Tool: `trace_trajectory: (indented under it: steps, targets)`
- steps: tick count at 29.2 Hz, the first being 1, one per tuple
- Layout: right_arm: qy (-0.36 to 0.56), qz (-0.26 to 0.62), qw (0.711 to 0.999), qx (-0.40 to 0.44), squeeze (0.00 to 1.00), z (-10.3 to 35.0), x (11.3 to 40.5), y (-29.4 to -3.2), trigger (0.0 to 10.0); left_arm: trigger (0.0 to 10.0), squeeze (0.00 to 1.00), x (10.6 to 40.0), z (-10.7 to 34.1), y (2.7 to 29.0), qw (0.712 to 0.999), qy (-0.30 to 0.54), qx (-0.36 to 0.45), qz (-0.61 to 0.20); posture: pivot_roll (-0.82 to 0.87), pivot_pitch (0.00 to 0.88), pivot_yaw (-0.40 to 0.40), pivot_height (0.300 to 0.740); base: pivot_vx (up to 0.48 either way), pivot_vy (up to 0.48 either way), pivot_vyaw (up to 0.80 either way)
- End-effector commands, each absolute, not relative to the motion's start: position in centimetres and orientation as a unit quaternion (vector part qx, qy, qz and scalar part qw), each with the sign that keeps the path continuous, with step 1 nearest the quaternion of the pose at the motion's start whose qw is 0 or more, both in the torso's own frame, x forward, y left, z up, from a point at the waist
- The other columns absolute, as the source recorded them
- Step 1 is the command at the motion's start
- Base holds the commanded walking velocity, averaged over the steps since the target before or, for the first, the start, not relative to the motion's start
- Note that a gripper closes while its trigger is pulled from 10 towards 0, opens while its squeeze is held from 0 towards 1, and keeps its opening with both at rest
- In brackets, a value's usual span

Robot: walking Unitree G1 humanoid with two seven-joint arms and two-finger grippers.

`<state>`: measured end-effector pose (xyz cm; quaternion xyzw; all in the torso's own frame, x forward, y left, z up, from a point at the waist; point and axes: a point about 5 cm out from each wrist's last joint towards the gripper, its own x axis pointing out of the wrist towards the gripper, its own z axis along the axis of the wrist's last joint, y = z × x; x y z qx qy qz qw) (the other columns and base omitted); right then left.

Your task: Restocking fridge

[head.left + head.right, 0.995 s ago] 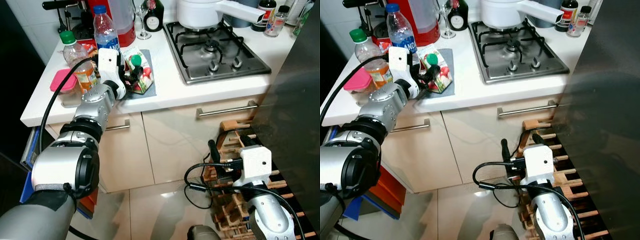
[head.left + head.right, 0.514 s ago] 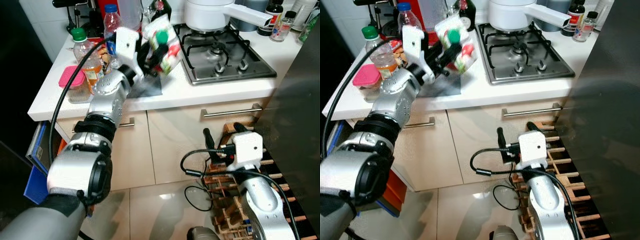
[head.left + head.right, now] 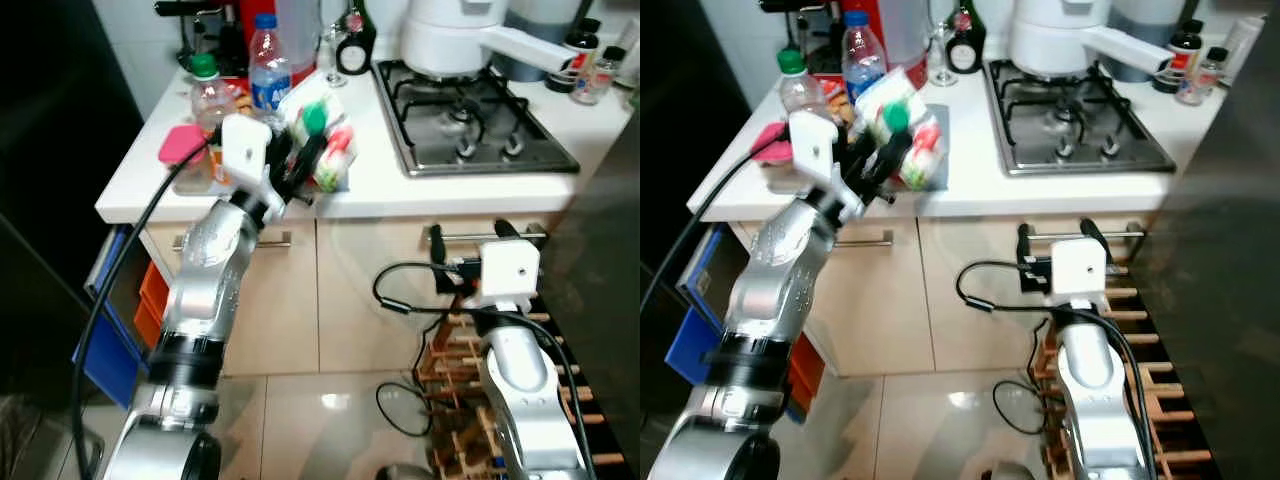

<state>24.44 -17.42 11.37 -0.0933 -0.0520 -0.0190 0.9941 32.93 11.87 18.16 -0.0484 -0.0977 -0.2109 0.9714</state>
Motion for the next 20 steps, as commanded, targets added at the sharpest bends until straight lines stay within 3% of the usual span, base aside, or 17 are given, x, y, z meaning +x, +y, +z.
trace_trajectory:
  steps: [1,10,20]
  targets:
    - [-0.054,-0.023,0.994,-0.089,0.00,11.3,24.4,-17.8,10.0,10.0,0.00,32.4,18.6,12.2,0.975,-0.103,-0.043,-0.192,-0.15,0.000,0.028,0.740,0.000,0.000,0.00]
    - [-0.061,0.008,0.995,-0.077,0.00,11.0,26.6,-16.3,10.0,10.0,0.00,32.2,18.2,12.1,0.980,-0.098,-0.032,-0.169,-0.14,0.000,0.007,0.740,0.000,0.000,0.00]
    - [-0.046,0.031,0.997,-0.057,0.00,10.3,27.8,-15.5,10.0,10.0,0.00,32.1,17.5,12.2,0.983,-0.087,-0.026,-0.158,-0.13,0.000,0.012,0.740,-0.296,0.000,0.00]
